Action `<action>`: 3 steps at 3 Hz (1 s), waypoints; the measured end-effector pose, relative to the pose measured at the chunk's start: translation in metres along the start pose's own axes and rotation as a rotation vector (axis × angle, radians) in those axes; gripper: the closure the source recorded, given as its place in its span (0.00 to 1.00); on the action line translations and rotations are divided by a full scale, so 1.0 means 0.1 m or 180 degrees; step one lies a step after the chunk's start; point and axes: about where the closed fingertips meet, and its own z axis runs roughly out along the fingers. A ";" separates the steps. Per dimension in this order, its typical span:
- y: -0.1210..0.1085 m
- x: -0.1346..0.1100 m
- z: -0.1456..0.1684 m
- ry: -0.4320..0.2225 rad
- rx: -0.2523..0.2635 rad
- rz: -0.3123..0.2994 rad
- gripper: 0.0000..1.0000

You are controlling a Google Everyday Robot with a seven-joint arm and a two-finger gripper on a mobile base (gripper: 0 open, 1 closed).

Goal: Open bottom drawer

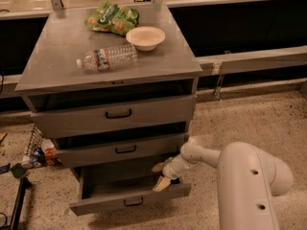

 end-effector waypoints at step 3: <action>-0.44 0.33 0.17 -0.0035 0.0584 0.0233 1.00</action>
Offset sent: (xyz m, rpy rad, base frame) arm 0.0612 -0.0209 -0.0304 0.0109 -0.1341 -0.2525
